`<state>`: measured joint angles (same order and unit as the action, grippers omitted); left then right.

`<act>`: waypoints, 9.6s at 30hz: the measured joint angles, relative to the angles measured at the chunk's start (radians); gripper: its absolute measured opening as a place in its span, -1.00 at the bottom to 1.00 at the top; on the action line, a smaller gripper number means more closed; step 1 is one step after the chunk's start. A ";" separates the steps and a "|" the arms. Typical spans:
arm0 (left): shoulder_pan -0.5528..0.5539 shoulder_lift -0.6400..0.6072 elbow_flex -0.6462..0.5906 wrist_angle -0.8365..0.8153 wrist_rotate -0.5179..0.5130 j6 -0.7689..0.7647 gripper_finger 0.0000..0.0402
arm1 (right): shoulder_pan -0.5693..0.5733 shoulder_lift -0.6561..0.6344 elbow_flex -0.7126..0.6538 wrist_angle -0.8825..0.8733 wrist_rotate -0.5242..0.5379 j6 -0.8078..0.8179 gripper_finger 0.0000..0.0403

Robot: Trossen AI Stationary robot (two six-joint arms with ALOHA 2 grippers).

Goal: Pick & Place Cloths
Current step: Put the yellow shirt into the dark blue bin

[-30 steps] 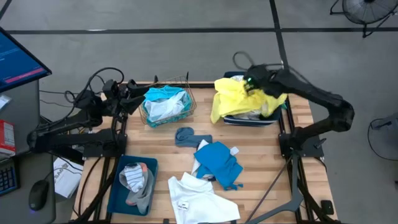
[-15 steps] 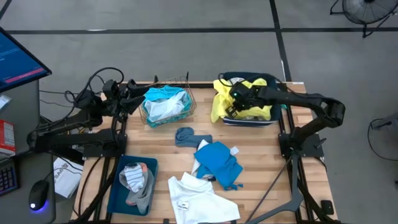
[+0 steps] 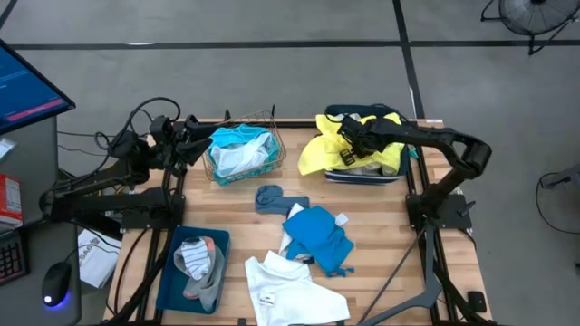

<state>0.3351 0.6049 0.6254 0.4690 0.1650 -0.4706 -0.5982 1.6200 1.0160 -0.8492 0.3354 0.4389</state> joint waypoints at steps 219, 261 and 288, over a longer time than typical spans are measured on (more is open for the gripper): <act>-0.055 1.374 0.846 -0.415 -0.262 0.654 0.61 | 0.238 -0.297 0.137 0.041 -0.133 -0.103 0.24; -0.095 0.451 0.577 -0.802 -0.489 0.517 0.61 | 0.055 -0.101 0.423 0.040 -0.128 -0.263 0.12; -0.095 0.409 0.520 -0.805 -0.488 0.458 0.61 | 0.057 0.223 0.536 0.128 -0.005 -0.492 -0.14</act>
<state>0.2405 1.0138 1.1450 -0.3355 -0.3227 -0.0123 -0.5412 1.8428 1.5524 -0.7216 0.3308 -0.0528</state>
